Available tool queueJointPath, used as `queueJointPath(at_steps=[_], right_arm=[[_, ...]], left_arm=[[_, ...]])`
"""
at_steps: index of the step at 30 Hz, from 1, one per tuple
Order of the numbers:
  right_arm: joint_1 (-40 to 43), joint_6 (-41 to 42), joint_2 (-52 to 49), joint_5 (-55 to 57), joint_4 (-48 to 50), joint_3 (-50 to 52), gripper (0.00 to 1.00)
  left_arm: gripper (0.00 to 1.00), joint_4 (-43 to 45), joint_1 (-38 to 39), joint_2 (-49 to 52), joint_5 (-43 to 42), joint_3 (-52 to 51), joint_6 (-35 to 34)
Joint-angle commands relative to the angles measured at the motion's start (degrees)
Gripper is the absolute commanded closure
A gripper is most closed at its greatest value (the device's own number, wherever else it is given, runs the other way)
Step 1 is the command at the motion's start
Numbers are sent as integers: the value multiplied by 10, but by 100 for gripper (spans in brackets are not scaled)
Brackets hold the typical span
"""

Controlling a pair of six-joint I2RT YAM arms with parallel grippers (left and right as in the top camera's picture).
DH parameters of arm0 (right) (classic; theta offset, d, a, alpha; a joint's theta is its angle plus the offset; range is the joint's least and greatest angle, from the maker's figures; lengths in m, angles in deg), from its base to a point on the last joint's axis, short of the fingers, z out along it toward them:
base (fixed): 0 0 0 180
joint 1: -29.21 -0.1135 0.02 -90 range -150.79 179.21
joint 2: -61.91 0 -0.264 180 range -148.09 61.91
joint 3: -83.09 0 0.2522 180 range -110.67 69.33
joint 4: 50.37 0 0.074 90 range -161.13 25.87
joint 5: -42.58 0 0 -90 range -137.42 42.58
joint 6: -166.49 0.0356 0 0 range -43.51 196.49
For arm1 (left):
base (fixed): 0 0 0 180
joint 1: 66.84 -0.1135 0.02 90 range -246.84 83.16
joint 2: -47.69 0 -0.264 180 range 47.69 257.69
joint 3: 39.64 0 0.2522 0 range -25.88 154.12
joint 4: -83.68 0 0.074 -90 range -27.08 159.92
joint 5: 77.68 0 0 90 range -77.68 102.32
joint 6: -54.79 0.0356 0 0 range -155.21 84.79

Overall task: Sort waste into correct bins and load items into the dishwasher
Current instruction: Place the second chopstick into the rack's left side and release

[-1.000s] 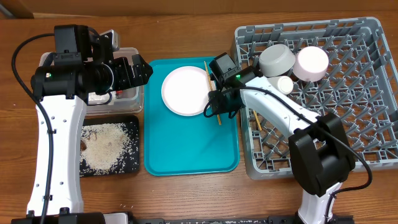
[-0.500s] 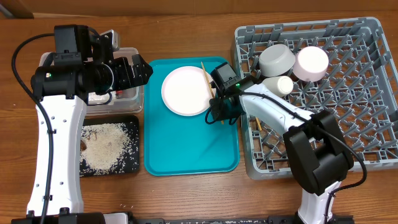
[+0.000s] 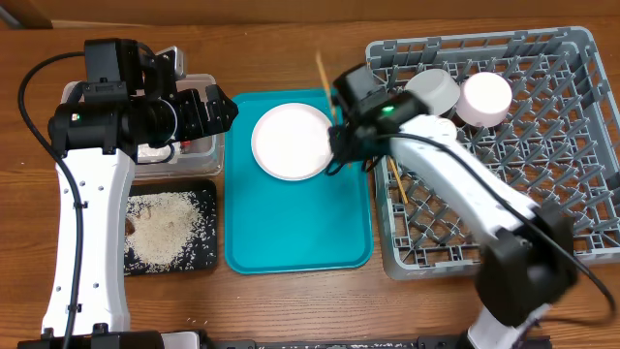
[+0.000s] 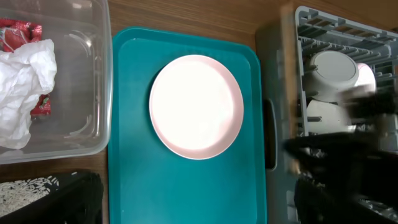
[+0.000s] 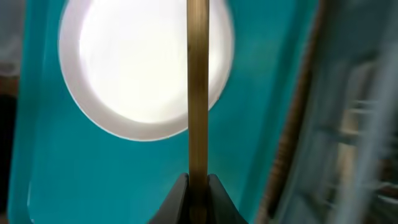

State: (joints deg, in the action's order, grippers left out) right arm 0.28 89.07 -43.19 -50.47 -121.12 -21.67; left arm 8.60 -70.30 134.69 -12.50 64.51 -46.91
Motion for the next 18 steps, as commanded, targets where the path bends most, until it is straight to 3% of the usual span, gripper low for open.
queueJointPath(at_steps=[1,7,18], right_arm=[[42,-7,49,63,-30,-16,96],[104,-24,47,65,-72,2,96],[112,-43,37,56,-56,55,93]], left_arm=[[0,1,1,-5,-1,13,-3],[0,4,1,-5,-1,13,-3],[0,17,1,-5,-1,13,-3]])
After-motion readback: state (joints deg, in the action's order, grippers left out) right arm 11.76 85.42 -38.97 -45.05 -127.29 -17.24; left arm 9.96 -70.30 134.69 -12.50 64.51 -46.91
